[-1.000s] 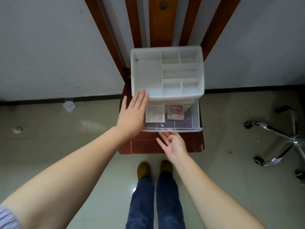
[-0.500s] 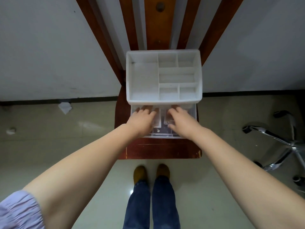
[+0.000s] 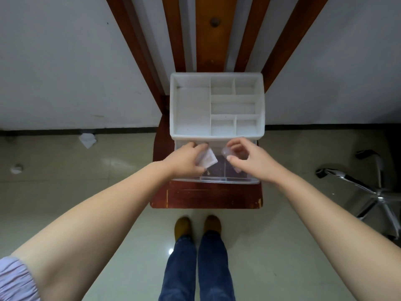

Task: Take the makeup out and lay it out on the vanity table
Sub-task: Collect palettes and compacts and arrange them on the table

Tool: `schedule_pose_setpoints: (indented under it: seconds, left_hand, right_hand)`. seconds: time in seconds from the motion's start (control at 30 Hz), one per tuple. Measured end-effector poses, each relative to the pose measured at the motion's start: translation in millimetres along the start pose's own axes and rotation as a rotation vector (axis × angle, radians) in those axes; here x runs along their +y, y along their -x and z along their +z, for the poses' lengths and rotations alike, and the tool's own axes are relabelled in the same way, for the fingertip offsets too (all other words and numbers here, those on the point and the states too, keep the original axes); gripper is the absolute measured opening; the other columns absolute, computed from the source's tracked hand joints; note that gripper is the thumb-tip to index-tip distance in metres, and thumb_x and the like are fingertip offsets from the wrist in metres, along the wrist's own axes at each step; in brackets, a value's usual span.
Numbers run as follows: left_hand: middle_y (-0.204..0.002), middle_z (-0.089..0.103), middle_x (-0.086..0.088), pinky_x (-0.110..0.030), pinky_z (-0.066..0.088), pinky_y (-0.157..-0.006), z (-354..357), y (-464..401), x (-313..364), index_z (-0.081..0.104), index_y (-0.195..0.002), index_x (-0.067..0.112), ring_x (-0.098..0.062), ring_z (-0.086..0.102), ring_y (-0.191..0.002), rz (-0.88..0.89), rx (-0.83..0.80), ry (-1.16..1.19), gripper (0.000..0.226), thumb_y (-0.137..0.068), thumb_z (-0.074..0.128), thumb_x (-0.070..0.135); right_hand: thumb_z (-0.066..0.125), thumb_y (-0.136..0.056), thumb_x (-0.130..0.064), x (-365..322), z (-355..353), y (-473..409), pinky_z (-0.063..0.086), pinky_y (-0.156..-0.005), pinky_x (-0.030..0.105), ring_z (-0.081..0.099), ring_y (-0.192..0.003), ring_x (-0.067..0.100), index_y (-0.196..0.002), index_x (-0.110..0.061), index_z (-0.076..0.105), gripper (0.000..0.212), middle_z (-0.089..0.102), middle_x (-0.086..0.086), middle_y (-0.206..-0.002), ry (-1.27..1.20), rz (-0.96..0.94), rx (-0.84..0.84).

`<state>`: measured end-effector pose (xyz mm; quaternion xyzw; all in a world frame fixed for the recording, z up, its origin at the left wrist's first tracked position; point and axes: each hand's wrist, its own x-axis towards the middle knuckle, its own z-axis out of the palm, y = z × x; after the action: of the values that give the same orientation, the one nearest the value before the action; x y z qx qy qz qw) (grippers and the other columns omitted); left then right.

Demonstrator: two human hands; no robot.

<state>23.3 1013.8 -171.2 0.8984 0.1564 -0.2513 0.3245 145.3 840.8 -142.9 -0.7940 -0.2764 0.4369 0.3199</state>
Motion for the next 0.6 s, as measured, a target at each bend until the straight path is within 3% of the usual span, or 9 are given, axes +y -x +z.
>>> schedule_pose_setpoints:
  seconds: [0.1,0.17,0.2,0.27,0.37,0.47,0.6]
  left_hand:
    - [-0.142,0.040,-0.005,-0.023,0.038,-0.099,-21.0,33.3,12.2,0.020,-0.148,0.027,-0.017,0.047,-0.121,-0.054,-0.119,0.308,0.078,-0.084,0.064,0.035]
    - [-0.130,0.052,-0.004,-0.021,0.045,-0.093,-23.2,55.8,14.1,0.030,-0.143,0.029,-0.014,0.056,-0.109,-0.101,-0.411,0.456,0.064,-0.088,0.062,0.033]
    - [-0.125,0.056,-0.003,-0.021,0.048,-0.091,-18.0,63.9,14.0,0.034,-0.141,0.029,-0.013,0.059,-0.106,-0.138,-0.547,0.457,0.060,-0.088,0.062,0.034]
    - [-0.128,0.056,-0.003,-0.025,0.048,-0.094,0.9,69.2,9.5,0.029,-0.145,0.024,-0.016,0.059,-0.109,-0.217,-0.635,0.353,0.070,-0.086,0.063,0.039]
    - [-0.134,0.052,-0.006,-0.029,0.042,-0.102,19.0,59.0,1.3,0.009,-0.151,0.021,-0.019,0.055,-0.116,-0.280,-0.552,0.359,0.090,-0.083,0.065,0.039]
    - [-0.125,0.057,-0.006,-0.029,0.040,-0.103,12.3,44.5,5.3,0.000,-0.150,0.024,-0.018,0.057,-0.110,-0.265,-0.454,0.472,0.094,-0.084,0.066,0.034]
    - [-0.139,0.044,-0.011,-0.027,0.037,-0.101,-2.2,17.6,3.9,-0.006,-0.150,0.023,-0.023,0.048,-0.122,-0.241,-0.320,0.425,0.099,-0.083,0.066,0.032]
  right_hand:
    - [0.054,-0.093,-0.027,-9.1,-15.6,25.6,0.053,-0.071,0.021,0.059,-0.107,0.012,-0.122,-0.029,0.054,0.029,0.055,-0.003,-0.123,-0.214,0.168,-0.379]
    - [0.053,-0.094,-0.027,-3.6,-10.2,39.9,0.056,-0.073,0.026,0.060,-0.100,0.014,-0.130,-0.024,0.052,0.036,0.055,0.002,-0.122,-0.140,0.301,-0.615]
    - [0.054,-0.093,-0.027,0.7,-3.3,44.8,0.057,-0.076,0.029,0.060,-0.095,0.013,-0.135,-0.021,0.048,0.043,0.055,0.005,-0.121,-0.047,0.350,-0.652]
    - [0.055,-0.091,-0.027,8.9,10.3,47.7,0.056,-0.080,0.030,0.058,-0.084,0.011,-0.148,-0.015,0.027,0.065,0.059,0.011,-0.113,0.068,0.412,-0.621]
    - [0.056,-0.090,-0.028,10.8,17.4,43.3,0.051,-0.071,0.024,0.054,-0.078,0.013,-0.152,-0.019,0.004,0.081,0.062,0.014,-0.104,0.066,0.400,-0.570]
    - [0.057,-0.088,-0.029,10.3,11.5,31.7,0.050,-0.068,0.025,0.055,-0.071,0.012,-0.150,-0.032,-0.006,0.088,0.066,0.014,-0.104,0.064,0.339,-0.501]
    - [0.058,-0.085,-0.035,4.3,-1.4,-0.4,0.053,-0.076,0.028,0.061,-0.073,0.011,-0.149,-0.035,-0.005,0.090,0.067,0.009,-0.111,0.197,0.263,-0.398]
